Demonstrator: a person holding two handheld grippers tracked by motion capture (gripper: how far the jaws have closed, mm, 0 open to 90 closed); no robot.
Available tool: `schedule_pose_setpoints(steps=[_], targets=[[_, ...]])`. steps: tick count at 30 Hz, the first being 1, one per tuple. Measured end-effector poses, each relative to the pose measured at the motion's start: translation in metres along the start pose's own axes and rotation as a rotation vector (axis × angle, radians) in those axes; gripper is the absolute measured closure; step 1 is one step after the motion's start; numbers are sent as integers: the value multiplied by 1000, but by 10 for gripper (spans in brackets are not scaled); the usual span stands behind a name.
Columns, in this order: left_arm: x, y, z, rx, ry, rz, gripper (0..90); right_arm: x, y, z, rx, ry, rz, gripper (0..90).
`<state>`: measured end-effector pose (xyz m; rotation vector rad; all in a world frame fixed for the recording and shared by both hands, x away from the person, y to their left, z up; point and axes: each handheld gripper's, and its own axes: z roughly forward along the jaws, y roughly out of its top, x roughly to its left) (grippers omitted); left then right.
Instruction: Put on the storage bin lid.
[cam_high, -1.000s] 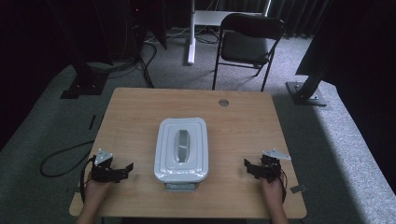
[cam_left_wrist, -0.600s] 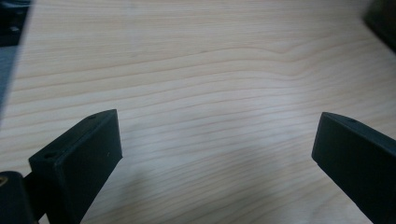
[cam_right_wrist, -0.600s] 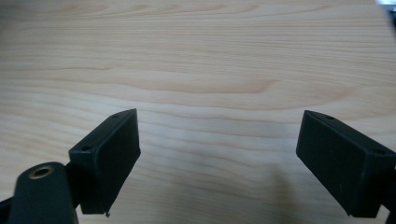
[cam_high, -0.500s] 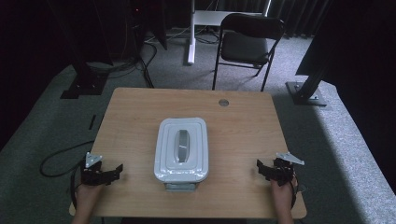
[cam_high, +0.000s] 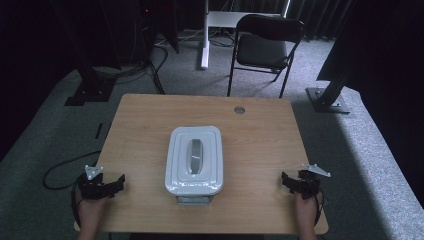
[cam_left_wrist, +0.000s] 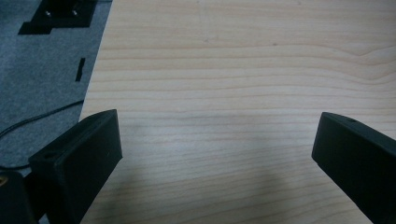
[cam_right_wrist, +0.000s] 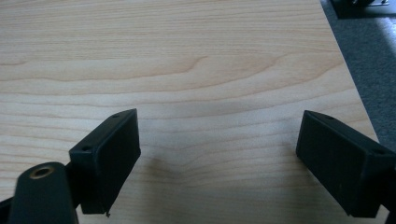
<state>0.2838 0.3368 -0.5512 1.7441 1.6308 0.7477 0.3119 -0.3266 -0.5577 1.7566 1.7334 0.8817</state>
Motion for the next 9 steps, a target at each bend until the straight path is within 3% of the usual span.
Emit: schedule_pose_setpoints(steps=[9], targets=[[-1, 0, 2, 15, 22, -5, 23, -2, 0, 1, 10, 0, 10, 131]])
